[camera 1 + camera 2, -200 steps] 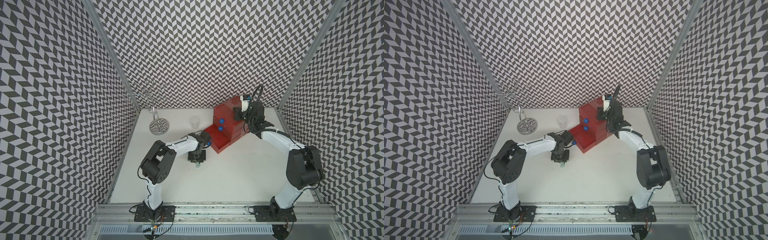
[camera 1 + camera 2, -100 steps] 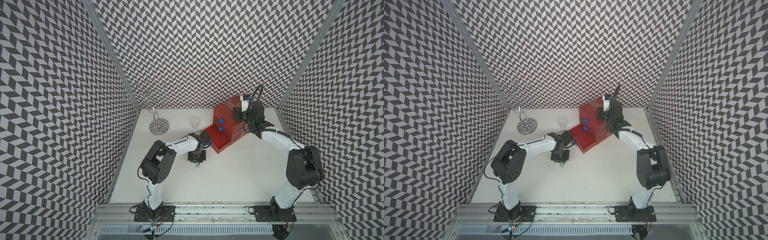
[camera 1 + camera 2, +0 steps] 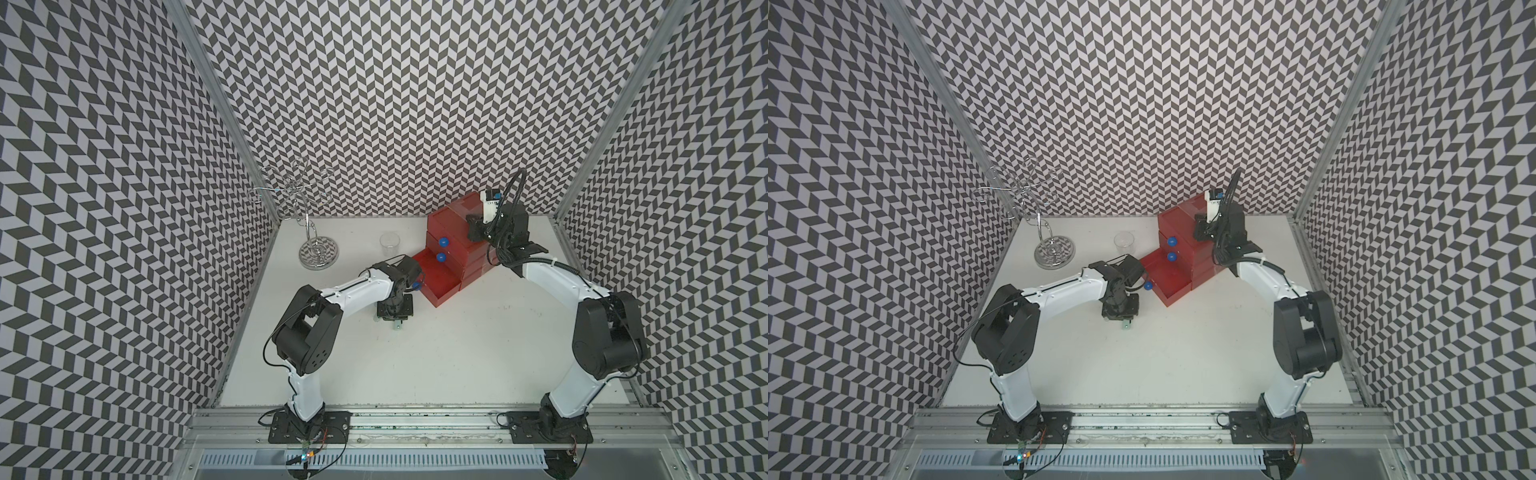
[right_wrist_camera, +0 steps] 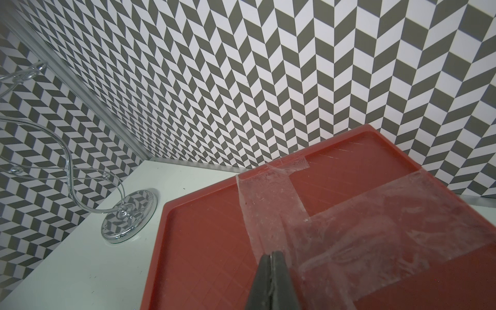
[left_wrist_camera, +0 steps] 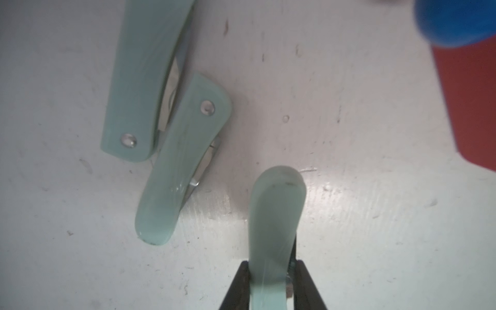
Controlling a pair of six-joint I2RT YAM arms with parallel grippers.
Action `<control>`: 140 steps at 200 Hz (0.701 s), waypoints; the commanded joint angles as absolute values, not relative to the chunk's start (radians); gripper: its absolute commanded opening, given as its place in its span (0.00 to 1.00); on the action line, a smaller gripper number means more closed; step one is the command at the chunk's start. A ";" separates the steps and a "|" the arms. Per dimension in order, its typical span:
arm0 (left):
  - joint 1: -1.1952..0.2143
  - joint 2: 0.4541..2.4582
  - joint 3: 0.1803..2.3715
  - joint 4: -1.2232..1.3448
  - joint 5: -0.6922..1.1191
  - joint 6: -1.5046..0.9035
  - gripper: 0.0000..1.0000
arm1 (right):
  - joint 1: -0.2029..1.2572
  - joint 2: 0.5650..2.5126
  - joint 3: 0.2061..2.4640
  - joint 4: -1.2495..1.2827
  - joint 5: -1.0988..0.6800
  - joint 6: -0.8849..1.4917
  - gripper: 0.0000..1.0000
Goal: Place the fruit knives into the drawer by color
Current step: Pick up the fruit knife from the center of the board, then place the fruit knife in the drawer.
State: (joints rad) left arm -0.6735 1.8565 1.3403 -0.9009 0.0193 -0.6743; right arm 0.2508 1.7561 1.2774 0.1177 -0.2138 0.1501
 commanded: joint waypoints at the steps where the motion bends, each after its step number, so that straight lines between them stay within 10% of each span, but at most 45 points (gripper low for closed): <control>1: -0.666 1.818 1.388 -0.906 0.030 -0.684 0.20 | 0.258 1.955 1.131 -0.319 -0.255 0.204 0.00; 140: -0.599 1.861 1.580 -0.625 0.251 -0.775 0.18 | 0.259 1.953 1.133 -0.324 -0.254 0.201 0.00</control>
